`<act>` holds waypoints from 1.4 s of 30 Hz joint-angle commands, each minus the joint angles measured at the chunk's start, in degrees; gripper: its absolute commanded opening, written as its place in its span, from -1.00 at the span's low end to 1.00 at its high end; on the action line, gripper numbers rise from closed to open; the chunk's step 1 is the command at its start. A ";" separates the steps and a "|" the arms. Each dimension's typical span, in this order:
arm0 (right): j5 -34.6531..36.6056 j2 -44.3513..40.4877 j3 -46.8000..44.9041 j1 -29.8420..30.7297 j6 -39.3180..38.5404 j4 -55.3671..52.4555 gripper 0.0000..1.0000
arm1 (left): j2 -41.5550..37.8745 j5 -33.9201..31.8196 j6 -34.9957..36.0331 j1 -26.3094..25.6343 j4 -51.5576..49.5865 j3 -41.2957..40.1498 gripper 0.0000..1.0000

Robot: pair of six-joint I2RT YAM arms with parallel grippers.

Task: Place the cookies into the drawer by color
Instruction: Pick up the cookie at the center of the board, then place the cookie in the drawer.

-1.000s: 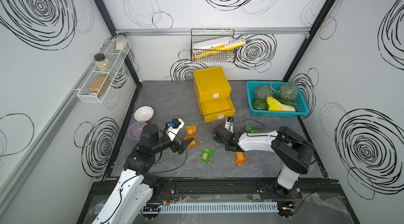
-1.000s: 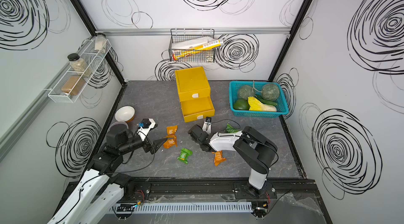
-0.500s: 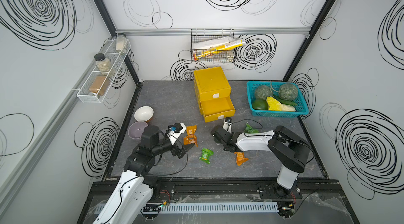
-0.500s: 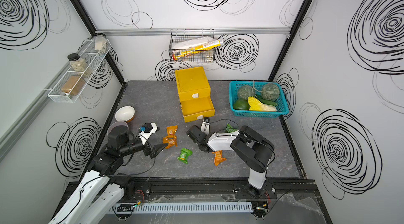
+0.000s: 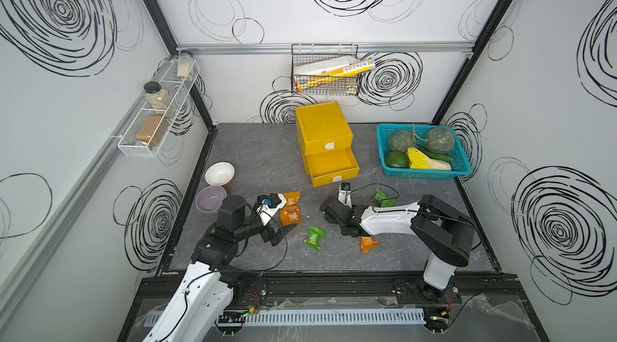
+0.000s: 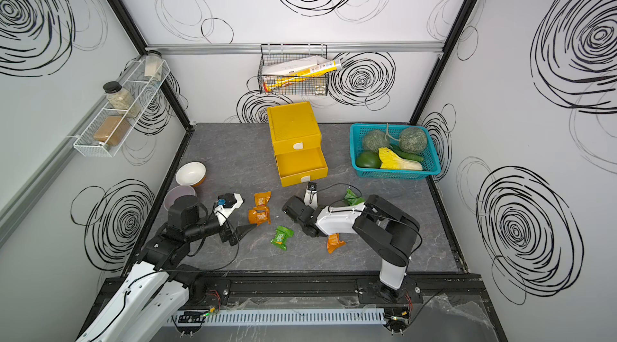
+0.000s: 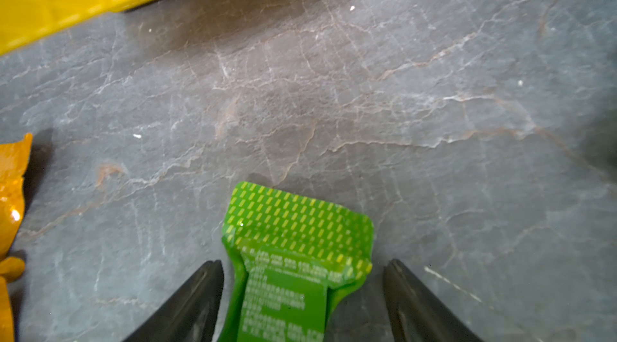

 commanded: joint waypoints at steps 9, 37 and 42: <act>-3.64 0.14 -2.97 0.94 0.45 -5.48 -0.09 | 0.09 -0.64 0.78 -0.37 1.46 0.13 0.98; -1.31 -27.99 -5.82 1.17 -10.23 -15.94 -0.59 | 0.01 0.17 0.97 1.68 1.53 -0.33 0.98; 1.27 -30.12 -0.33 1.08 -17.06 -15.45 -0.59 | -0.61 0.11 0.67 1.54 2.22 -0.77 0.98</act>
